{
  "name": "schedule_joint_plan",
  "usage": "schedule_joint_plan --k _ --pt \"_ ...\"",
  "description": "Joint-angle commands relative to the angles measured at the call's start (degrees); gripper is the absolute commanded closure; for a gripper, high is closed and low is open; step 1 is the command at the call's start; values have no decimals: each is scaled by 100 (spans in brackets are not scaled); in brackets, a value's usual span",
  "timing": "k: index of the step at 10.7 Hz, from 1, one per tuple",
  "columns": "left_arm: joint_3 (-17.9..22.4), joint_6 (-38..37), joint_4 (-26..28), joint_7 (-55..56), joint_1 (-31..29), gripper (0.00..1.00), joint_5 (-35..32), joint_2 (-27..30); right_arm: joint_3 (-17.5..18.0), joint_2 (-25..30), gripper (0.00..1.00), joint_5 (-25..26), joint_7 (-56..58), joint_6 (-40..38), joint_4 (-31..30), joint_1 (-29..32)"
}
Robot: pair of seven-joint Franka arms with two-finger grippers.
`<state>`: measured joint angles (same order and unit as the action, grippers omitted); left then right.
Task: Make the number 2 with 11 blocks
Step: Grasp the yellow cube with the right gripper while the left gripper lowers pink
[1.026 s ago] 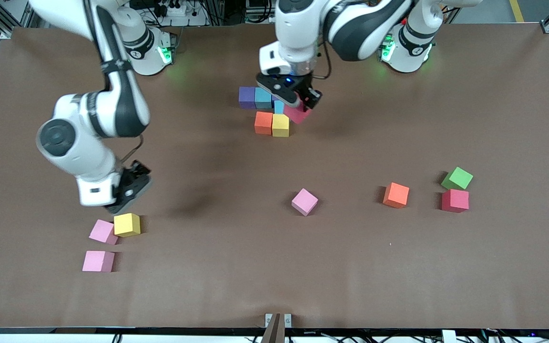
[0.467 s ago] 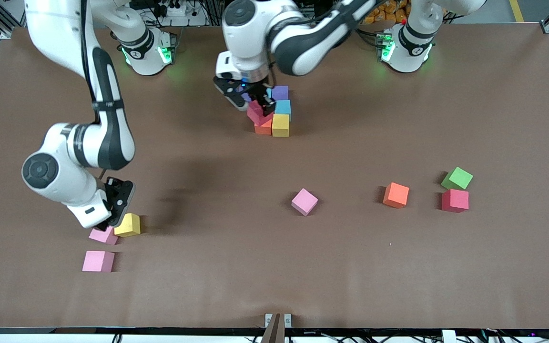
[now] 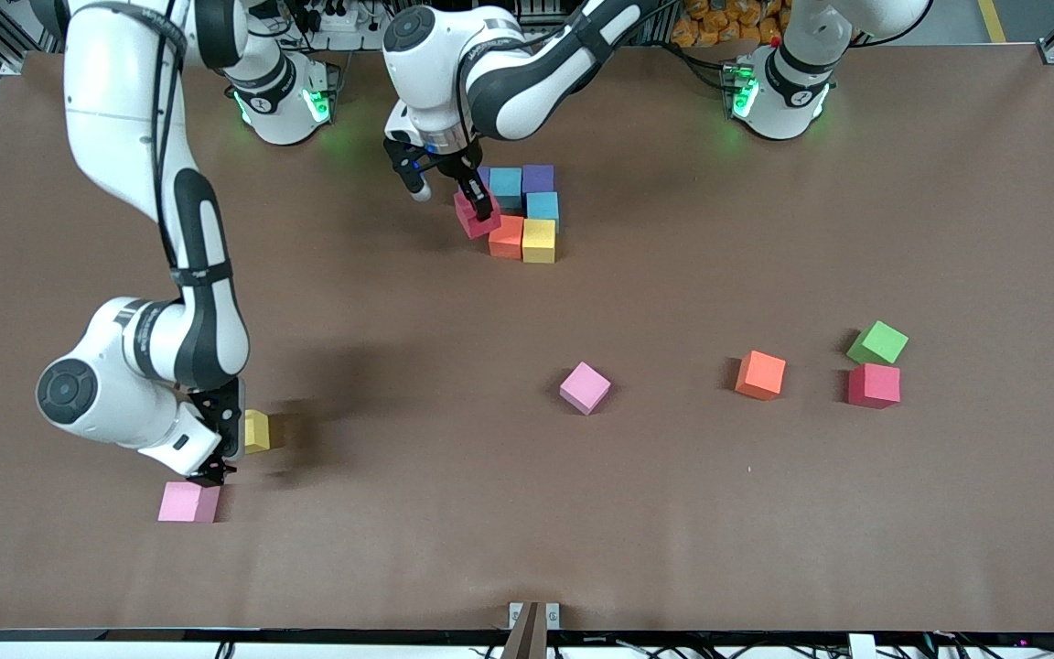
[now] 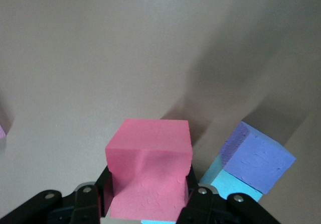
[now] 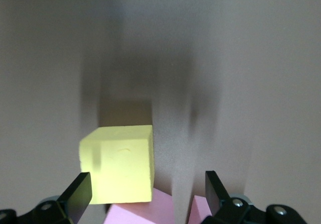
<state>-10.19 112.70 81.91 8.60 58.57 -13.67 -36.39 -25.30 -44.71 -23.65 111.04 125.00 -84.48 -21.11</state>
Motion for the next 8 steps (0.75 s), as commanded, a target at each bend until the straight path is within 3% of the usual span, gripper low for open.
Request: schedule_joint_plan --k 1,4,8 --pt "271 -46 -395 -873 102 91 381 -228 306 -143 0 -253 339 -116 248 396" --pt "605 24 -395 -1545 329 91 646 -246 306 -143 0 -508 330 -649 143 476" --pt "632 139 -378 -1756 453 90 629 -395 306 -143 0 -737 330 -758 -103 494"
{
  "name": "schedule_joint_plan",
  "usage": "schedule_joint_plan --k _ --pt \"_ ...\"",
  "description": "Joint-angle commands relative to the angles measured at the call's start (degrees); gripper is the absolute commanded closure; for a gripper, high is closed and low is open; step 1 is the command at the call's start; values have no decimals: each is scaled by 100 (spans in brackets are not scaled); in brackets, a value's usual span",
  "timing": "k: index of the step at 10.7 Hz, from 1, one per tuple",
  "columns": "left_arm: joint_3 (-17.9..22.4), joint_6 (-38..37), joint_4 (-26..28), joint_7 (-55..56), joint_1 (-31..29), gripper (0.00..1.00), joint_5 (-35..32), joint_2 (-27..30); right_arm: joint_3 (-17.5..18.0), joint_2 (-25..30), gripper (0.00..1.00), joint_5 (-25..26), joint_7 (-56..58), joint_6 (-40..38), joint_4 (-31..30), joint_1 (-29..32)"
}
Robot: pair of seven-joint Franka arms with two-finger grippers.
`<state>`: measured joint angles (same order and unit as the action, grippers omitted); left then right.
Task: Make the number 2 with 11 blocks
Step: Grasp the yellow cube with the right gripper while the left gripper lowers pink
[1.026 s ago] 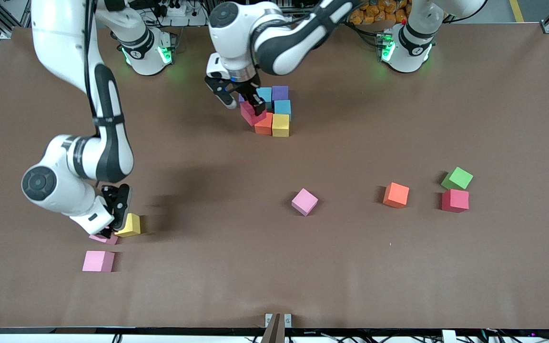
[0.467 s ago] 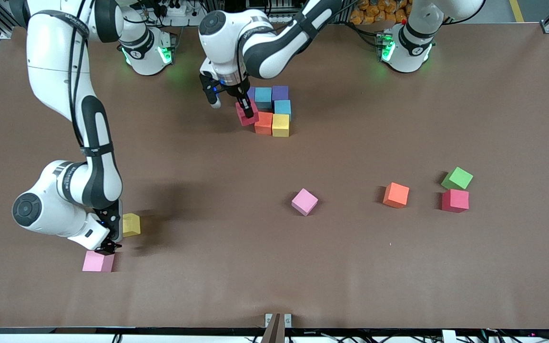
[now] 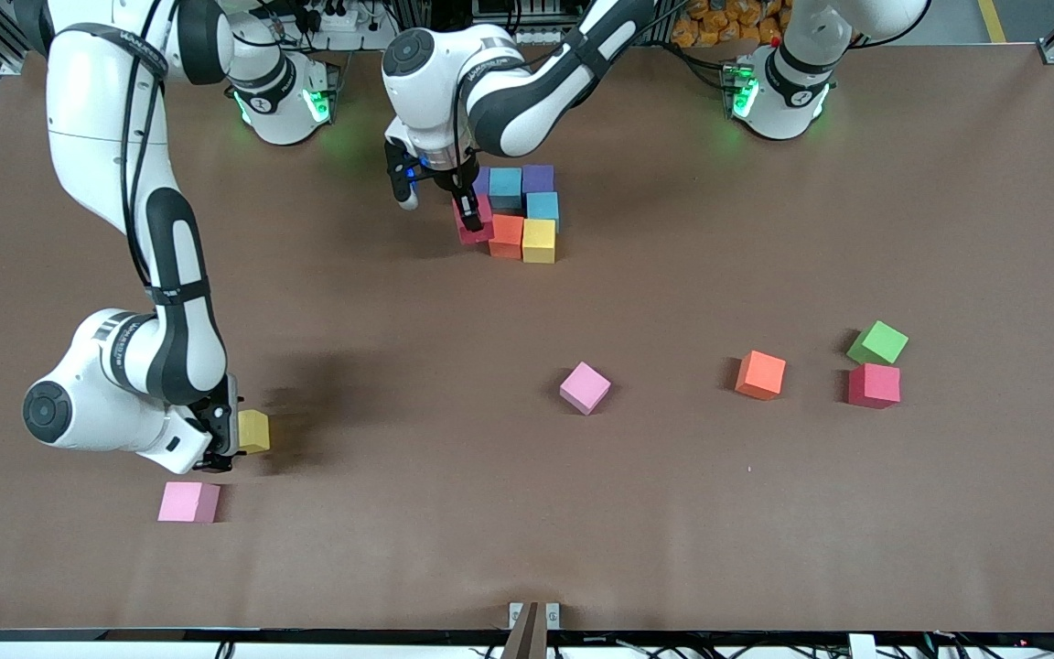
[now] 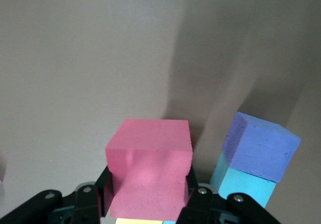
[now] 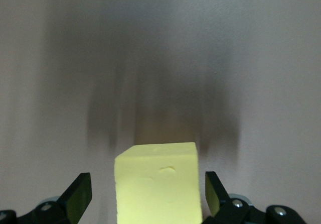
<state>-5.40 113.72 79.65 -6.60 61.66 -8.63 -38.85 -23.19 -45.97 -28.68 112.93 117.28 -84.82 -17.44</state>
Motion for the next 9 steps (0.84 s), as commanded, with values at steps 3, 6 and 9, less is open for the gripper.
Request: schedule_joint_plan --k 3,6,9 --pt "154 115 -160 -341 214 90 125 -237 95 -26 0 -243 141 128 -70 126" --pt "163 168 -160 -446 223 90 116 -272 95 -52 0 -243 228 251 -53 126" --pt "171 326 -169 -535 232 90 116 -360 95 -61 15 -278 317 313 -35 126"
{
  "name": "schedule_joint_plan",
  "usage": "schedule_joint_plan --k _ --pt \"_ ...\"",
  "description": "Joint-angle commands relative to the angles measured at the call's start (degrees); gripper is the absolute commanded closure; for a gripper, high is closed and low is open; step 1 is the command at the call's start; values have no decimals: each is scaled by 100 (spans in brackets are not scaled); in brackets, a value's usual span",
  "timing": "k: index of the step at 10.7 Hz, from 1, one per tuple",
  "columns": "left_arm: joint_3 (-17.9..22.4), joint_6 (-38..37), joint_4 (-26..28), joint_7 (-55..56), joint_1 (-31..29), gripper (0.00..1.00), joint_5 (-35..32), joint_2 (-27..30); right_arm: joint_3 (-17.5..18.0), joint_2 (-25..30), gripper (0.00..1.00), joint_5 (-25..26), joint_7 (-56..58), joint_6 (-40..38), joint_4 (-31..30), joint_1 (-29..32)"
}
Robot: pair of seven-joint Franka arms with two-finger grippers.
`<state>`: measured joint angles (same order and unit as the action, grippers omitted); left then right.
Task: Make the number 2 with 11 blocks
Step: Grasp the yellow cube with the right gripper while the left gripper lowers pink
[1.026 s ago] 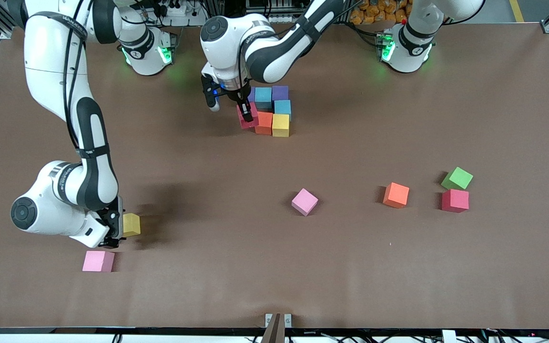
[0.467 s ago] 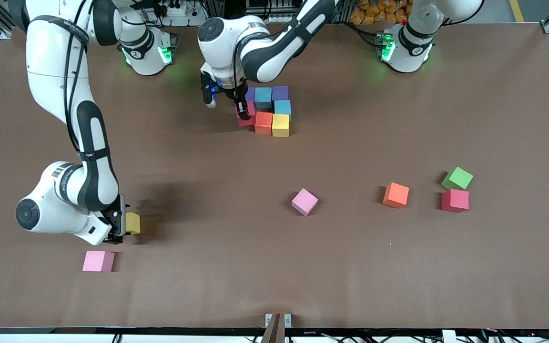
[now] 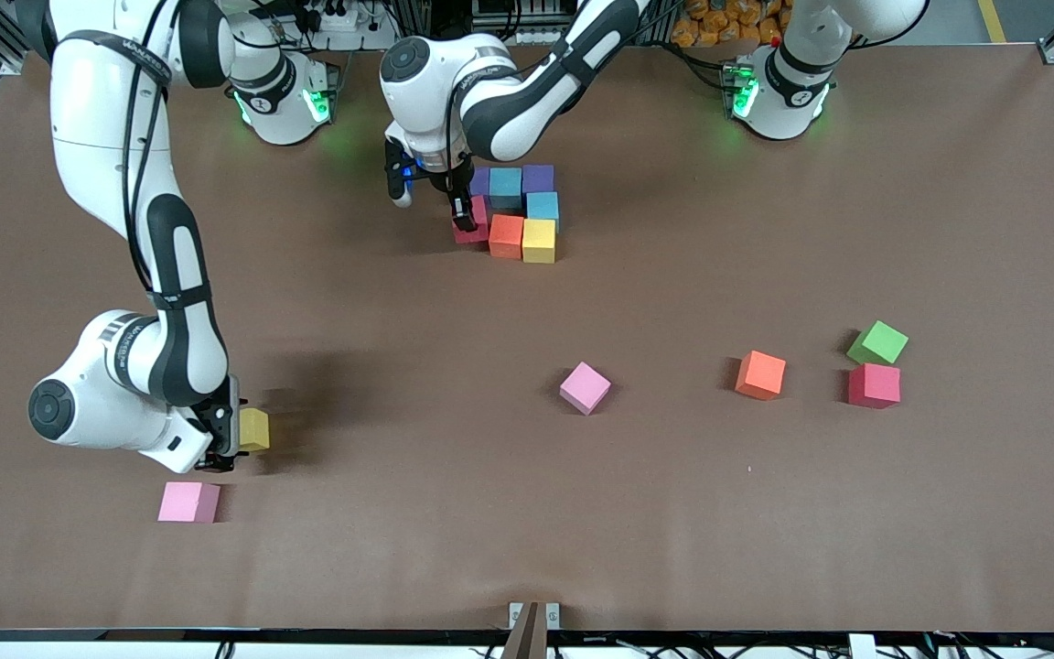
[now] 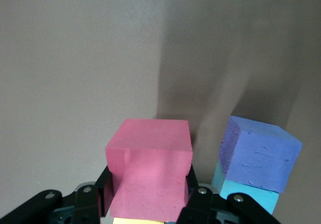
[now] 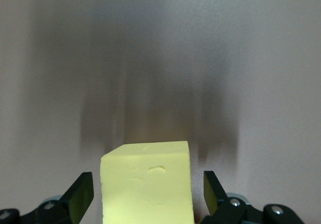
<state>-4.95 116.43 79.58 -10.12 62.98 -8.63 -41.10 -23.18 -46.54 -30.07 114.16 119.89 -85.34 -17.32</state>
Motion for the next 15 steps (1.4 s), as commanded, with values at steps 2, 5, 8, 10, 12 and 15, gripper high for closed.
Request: schedule_joint_plan --k 2,5,8,10,12,15 --pt "169 160 -154 -350 136 90 108 -178 95 -13 17 -139 185 52 17 115" --pt "187 196 -136 -377 145 90 99 -231 95 -13 30 -139 194 52 17 115" --pt "187 196 -110 -377 180 90 55 -301 86 -13 49 -131 185 52 35 106" --pt "187 196 -110 -377 189 90 55 -328 95 -4 57 -122 115 44 44 71" --pt "187 196 -110 -403 258 90 29 -346 95 5 61 -131 -59 35 61 44" --pt "187 196 -75 -473 268 90 -85 -363 95 14 65 -148 -87 26 87 44"
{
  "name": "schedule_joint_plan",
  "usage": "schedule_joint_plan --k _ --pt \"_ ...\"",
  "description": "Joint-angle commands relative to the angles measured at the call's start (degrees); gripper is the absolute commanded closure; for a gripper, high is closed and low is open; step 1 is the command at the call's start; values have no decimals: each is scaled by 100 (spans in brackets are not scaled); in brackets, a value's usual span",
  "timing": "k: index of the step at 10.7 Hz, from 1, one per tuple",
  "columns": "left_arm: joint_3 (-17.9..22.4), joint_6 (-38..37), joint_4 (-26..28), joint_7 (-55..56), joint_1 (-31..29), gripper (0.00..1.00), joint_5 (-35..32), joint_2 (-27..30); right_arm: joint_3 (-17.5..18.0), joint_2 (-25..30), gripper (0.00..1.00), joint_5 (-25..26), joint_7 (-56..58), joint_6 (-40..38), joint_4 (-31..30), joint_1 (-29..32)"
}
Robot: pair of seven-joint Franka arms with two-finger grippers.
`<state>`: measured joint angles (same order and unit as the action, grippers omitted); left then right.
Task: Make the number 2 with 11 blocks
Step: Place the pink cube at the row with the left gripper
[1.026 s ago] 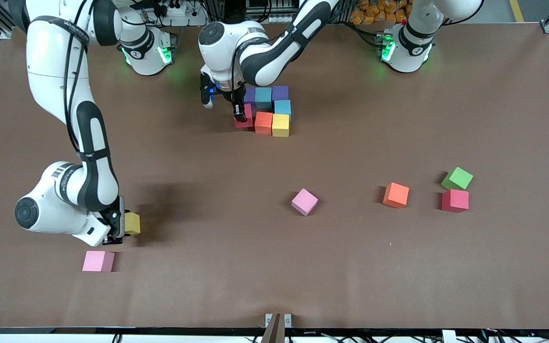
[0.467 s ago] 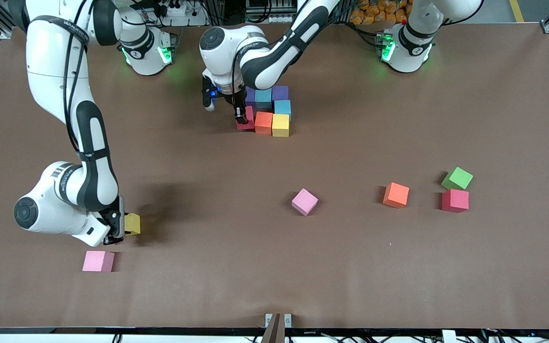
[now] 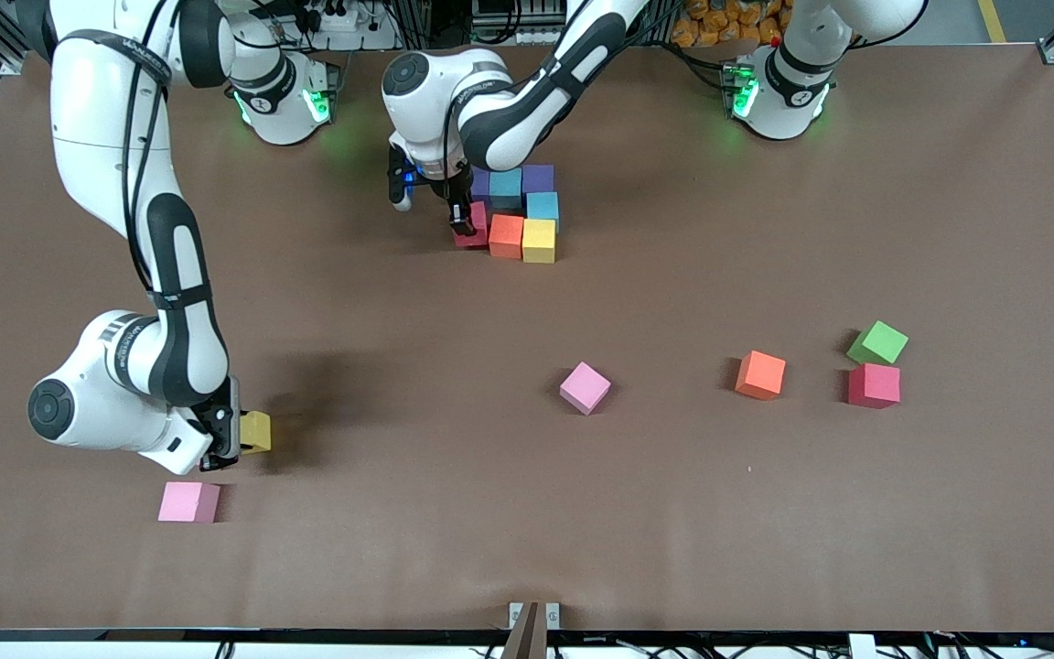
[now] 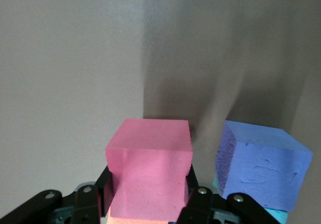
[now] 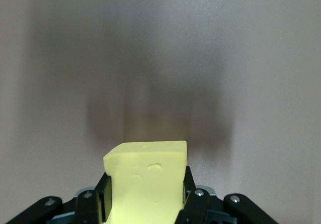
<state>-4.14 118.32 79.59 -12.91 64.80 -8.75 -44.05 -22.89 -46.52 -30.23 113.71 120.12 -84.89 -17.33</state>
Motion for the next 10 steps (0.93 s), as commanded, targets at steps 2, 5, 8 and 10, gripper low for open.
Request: schedule_joint_plan --k 2,5,8,10 --pt "106 7 -49 -212 86 89 -118 -112 66 11 67 -351 -121 -23 60 19" --pt "106 7 -40 -414 77 89 -232 -139 66 55 67 -361 -752 -50 104 -112" --pt "106 7 -40 -414 77 88 -232 -183 66 64 68 -370 -1131 -58 192 -209" --pt "106 7 -40 -406 77 85 -232 -183 66 116 68 -370 -1507 -198 192 -279"
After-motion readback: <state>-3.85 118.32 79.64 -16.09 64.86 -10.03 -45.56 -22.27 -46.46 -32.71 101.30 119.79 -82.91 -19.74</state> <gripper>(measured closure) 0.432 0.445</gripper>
